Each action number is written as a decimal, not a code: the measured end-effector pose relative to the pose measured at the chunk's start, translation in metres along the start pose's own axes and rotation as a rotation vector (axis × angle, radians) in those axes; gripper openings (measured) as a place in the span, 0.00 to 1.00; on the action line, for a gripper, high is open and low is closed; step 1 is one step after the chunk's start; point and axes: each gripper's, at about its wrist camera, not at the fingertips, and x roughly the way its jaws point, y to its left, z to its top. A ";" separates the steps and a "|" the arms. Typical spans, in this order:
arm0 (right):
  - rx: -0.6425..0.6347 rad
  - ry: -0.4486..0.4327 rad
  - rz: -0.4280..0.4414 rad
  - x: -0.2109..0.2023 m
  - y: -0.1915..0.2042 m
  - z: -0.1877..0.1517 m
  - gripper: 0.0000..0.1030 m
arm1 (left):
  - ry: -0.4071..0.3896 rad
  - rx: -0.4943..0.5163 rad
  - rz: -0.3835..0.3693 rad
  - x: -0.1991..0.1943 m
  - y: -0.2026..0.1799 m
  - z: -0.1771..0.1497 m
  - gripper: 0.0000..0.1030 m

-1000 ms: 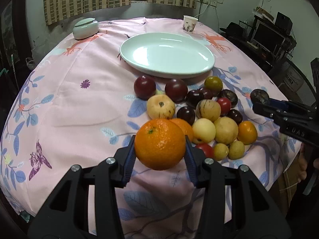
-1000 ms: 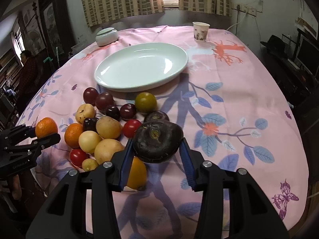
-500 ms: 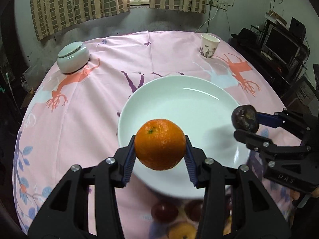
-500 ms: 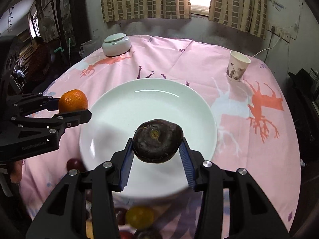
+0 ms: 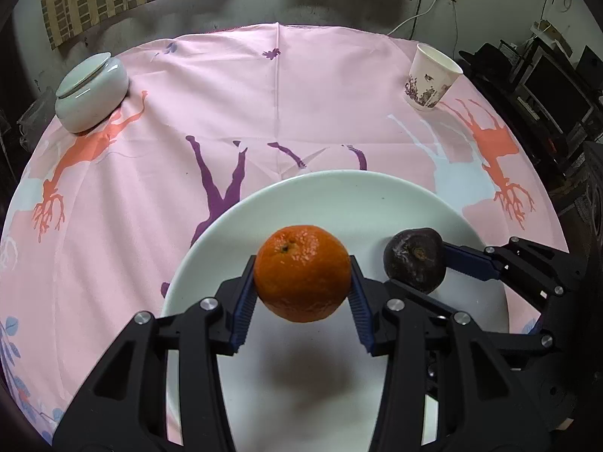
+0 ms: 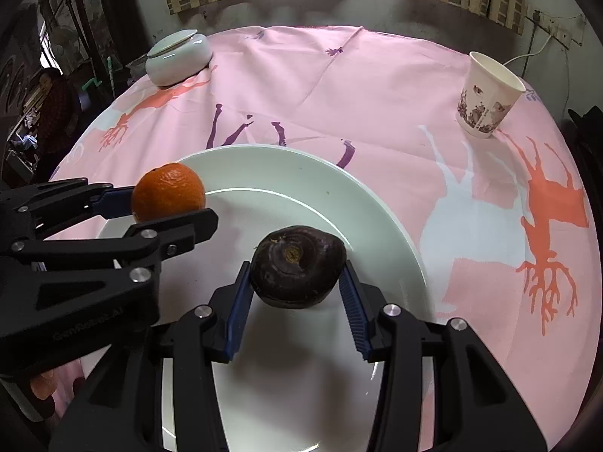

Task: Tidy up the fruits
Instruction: 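Carry both fruits over the white plate and open both tools to release, then grasp the yellow-orange citrus with the right tool while the left tool grasps an orange, then carry both citrus fruits onto the white plate and open both tools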

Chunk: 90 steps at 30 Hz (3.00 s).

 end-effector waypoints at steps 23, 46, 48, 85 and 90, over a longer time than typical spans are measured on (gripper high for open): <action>0.018 -0.076 -0.060 -0.167 0.064 -0.180 0.71 | -0.294 -0.028 -0.057 -0.187 0.006 -0.202 0.97; 0.089 -0.082 -0.143 -0.175 0.102 -0.278 0.71 | -0.205 0.049 0.000 -0.186 -0.010 -0.306 0.98; 0.090 -0.079 -0.145 -0.171 0.100 -0.276 0.71 | -0.201 0.041 -0.003 -0.184 -0.008 -0.305 0.98; 0.182 -0.095 -0.034 -0.165 0.076 -0.283 0.36 | -0.085 0.016 -0.081 -0.130 -0.012 -0.288 0.43; 0.162 -0.111 -0.028 -0.170 0.085 -0.280 0.36 | -0.112 0.018 -0.080 -0.149 -0.011 -0.289 0.43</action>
